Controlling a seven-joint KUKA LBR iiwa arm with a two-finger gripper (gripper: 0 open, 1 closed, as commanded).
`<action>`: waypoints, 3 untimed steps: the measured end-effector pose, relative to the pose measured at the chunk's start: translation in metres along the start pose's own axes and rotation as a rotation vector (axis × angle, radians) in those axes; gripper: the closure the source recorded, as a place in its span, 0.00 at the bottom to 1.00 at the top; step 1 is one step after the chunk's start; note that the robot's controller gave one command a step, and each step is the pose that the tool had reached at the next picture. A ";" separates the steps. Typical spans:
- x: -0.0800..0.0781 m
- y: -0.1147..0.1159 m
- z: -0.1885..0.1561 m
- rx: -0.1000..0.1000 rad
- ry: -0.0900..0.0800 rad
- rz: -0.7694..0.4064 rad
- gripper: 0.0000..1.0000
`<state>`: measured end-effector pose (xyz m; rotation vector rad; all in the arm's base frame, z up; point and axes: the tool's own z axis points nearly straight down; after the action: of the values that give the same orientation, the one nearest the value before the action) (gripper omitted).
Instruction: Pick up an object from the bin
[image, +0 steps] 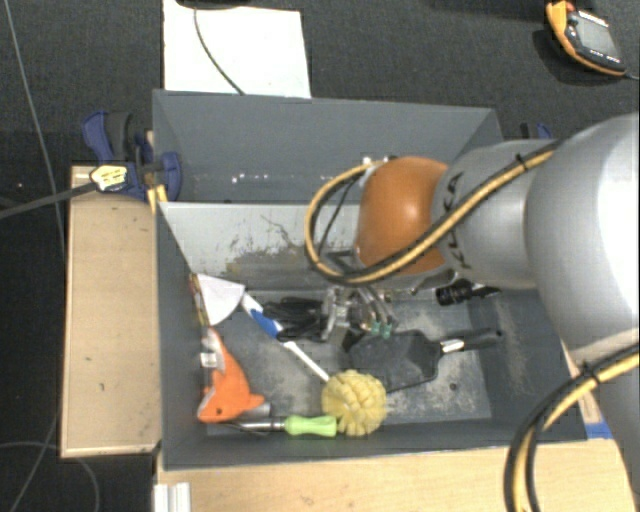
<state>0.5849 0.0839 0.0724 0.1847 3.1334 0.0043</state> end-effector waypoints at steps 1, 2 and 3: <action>0.001 0.000 -0.003 0.000 0.000 0.001 1.00; 0.003 -0.001 -0.023 0.002 0.007 0.001 1.00; 0.001 0.000 -0.043 0.001 0.001 0.002 1.00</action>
Offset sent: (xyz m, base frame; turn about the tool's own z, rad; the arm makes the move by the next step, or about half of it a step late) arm -0.0002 0.0002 0.0202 0.0002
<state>0.5833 0.0837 0.1150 0.1875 3.1344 0.0036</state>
